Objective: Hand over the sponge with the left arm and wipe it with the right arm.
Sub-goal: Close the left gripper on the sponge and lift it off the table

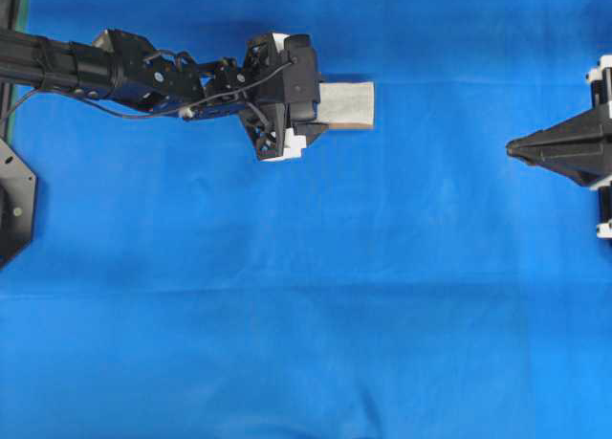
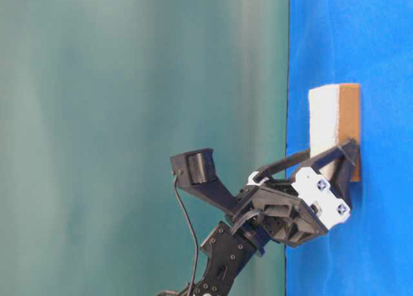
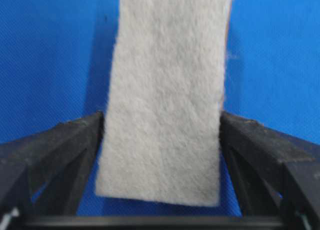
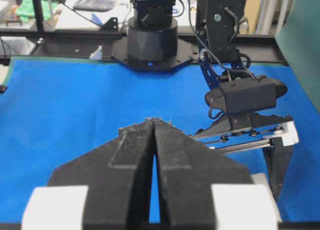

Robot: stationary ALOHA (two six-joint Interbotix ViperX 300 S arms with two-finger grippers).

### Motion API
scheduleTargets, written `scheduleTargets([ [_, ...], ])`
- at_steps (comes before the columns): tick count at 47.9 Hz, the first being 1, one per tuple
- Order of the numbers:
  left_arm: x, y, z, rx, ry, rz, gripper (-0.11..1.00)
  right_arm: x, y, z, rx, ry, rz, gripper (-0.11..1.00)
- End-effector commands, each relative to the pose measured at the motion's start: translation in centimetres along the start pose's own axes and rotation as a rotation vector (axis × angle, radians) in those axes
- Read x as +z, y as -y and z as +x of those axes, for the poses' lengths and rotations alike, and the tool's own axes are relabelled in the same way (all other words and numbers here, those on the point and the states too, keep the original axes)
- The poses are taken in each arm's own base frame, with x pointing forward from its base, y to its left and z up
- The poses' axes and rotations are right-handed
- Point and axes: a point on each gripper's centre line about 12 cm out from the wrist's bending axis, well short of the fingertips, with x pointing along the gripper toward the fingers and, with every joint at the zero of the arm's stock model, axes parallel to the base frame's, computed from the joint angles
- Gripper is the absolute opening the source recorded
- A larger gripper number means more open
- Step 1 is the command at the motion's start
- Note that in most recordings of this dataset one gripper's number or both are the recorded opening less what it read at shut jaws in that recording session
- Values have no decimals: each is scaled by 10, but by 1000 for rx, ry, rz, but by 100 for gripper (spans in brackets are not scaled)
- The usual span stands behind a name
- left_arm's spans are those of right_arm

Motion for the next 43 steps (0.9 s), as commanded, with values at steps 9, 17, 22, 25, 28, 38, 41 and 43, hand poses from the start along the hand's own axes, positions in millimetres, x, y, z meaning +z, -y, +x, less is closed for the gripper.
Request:
scheduleTargets([
  [9, 7, -4, -6, 0, -10, 22, 46, 7, 0, 4, -1, 12, -3, 0],
  [17, 15, -7, -12, -2, -11, 32, 25, 7, 0, 4, -1, 12, -3, 0],
  [22, 25, -9, -21, 1, 1, 27, 24, 7, 0, 4, -1, 12, -3, 0],
  [25, 34, -11, -29, 2, 14, 19, 24, 7, 0, 4, -1, 12, -3, 0],
  [28, 44, -12, -40, 2, 28, 8, 24, 7, 1, 4, -3, 12, -3, 0],
  [38, 84, -4, -84, -22, 98, -13, 24, 6, 2, 4, -9, 11, -3, 0],
  [41, 93, 1, -96, -35, 115, -41, 24, 6, 3, 4, -12, 11, -3, 0],
  [43, 98, 6, -102, -50, 123, -59, 24, 6, 3, 4, -15, 9, -3, 0],
])
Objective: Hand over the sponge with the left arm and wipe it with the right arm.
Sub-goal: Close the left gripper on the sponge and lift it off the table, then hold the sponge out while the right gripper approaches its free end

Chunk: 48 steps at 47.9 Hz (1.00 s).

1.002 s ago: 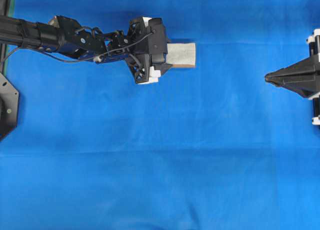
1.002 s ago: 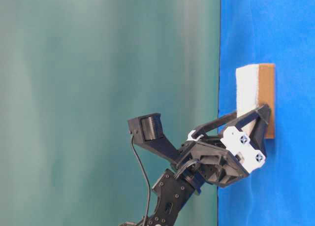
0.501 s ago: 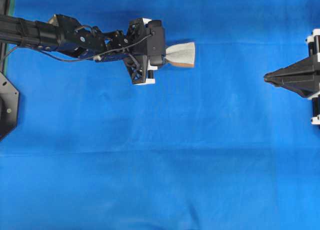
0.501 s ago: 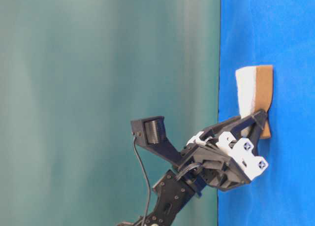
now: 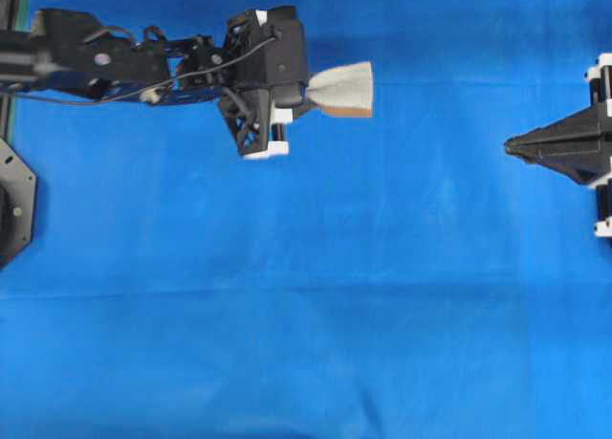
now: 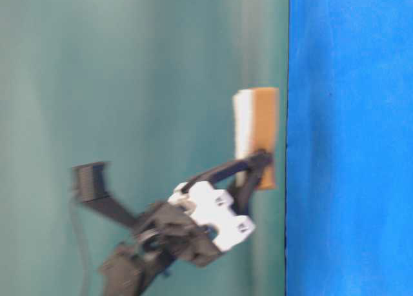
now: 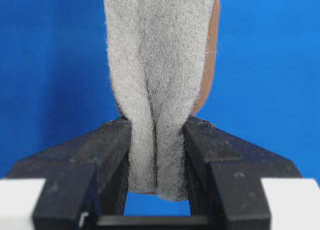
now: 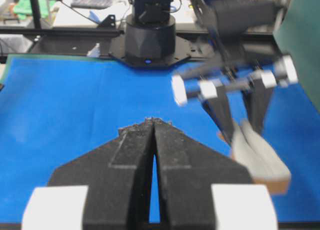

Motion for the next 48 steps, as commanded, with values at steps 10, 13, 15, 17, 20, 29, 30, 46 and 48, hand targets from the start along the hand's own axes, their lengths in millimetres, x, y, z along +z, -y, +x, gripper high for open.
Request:
scheduleTargets([
  [10, 46, 48, -46, -104, 119, -34, 24, 5, 4, 4, -18, 4, -1, 0],
  [13, 49, 60, -51, -132, 131, -24, 24, 4, 5, 5, -21, 0, -1, 0],
  [15, 51, 68, -54, -148, 139, -21, 24, 3, 5, 6, -21, -3, -1, 0],
  [17, 53, 72, -57, -159, 143, -24, 25, 2, 5, 6, -23, -7, -1, 0],
  [20, 53, 77, -58, -170, 145, -32, 24, 3, 5, 7, -22, -8, -1, 0],
  [29, 51, 78, -59, -174, 137, -39, 24, 3, 5, 10, -22, -14, 10, 0],
  [30, 51, 78, -59, -174, 137, -37, 24, 4, 5, 10, -24, -14, 13, 0],
  [46, 52, 77, -59, -172, 140, -24, 22, 16, 6, 41, -24, -46, 25, 0],
  [48, 51, 77, -59, -172, 138, -26, 22, 16, 6, 50, -24, -62, 24, 1],
])
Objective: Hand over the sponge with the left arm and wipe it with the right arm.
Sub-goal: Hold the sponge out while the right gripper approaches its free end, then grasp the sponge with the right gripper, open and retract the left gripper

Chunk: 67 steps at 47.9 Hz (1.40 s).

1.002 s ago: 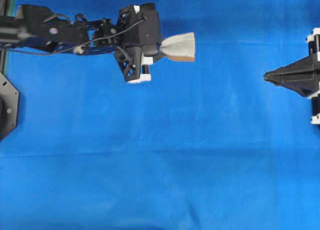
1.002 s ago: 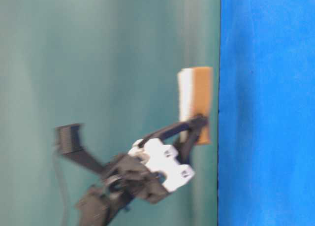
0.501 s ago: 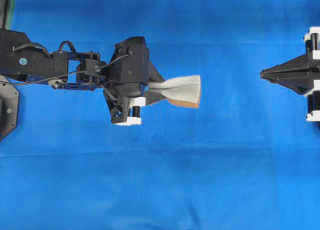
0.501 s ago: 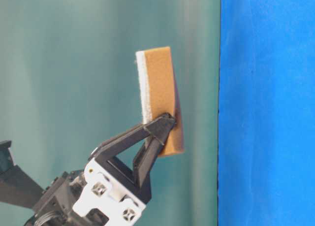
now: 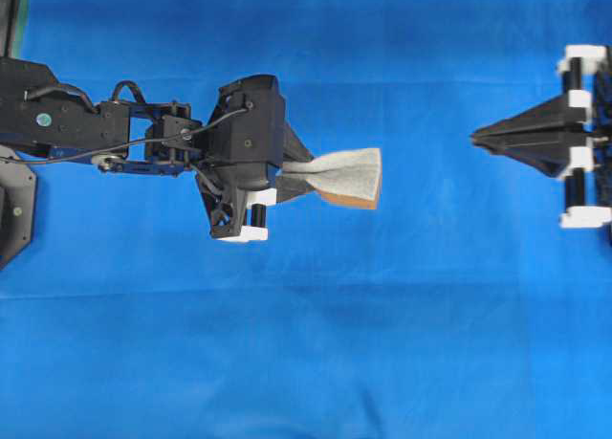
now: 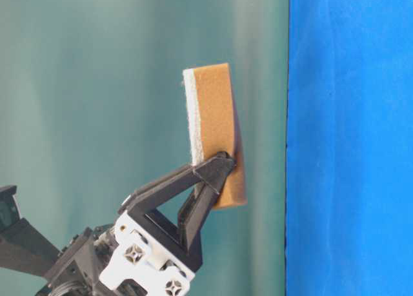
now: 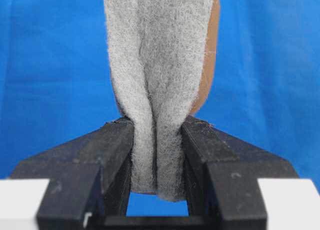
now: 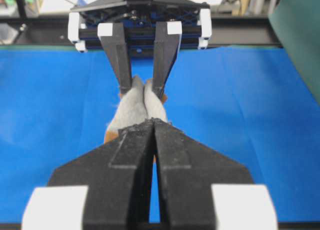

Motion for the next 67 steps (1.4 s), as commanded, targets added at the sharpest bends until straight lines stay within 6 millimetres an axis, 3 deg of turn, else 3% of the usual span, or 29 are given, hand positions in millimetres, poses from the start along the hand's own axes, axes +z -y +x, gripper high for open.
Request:
scheduleTargets([
  [1, 12, -1, -7, 4, 38, -1, 22, 11, 1, 15, -4, 0, 6, 1],
  [4, 12, -1, -7, 4, 38, 0, 22, 12, 1, 25, -2, -18, 5, 3],
  [13, 13, -1, -7, 4, 40, 3, 22, 9, -6, 56, 21, -92, -6, 58],
  [18, 13, -1, -7, 4, 40, 6, 22, 7, -7, 72, 22, -131, 7, 73],
  [42, 12, -1, -6, 5, 38, 43, 22, -17, -7, 132, 11, -318, 35, 74],
  [52, 13, -1, -7, 5, 40, 46, 22, -35, -5, 140, 2, -398, 50, 74],
  [62, 12, -1, -7, 5, 38, 45, 22, -34, -5, 141, 1, -387, 51, 73],
  [67, 13, -1, -7, 5, 40, 41, 22, -33, -5, 141, 5, -382, 31, 64],
])
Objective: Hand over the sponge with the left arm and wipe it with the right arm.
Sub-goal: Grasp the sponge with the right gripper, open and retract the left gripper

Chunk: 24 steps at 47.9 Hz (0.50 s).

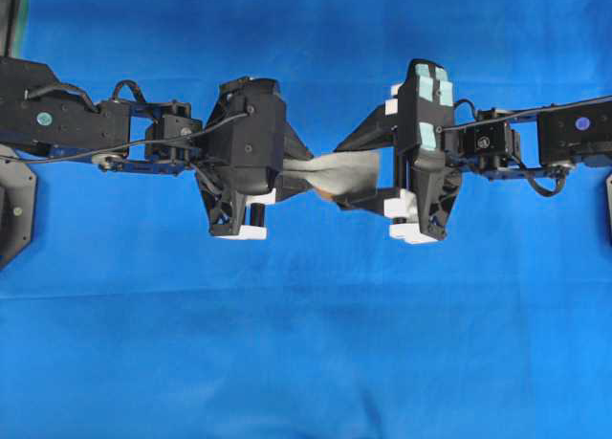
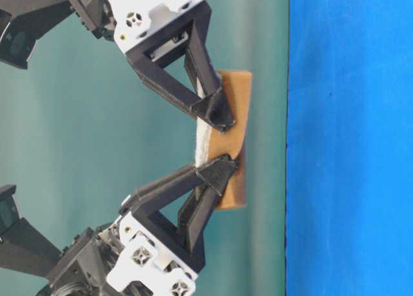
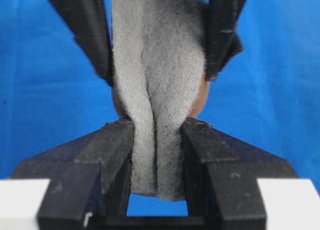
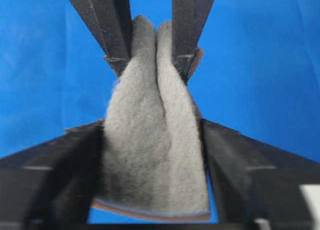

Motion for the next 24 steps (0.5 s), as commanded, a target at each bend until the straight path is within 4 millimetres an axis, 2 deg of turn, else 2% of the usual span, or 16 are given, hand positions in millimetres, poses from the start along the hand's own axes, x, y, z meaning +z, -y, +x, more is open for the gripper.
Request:
scheduleTargets([
  [1, 14, -1, -7, 4, 44, 2, 22, 14, 0, -2, -1, 43, -14, 60],
  [8, 13, -1, -7, 4, 43, 17, 18, 14, 0, -2, 0, 44, -25, 28],
  [24, 18, -1, -8, 6, 61, -21, 18, 12, 1, -3, -1, 38, -26, 27],
])
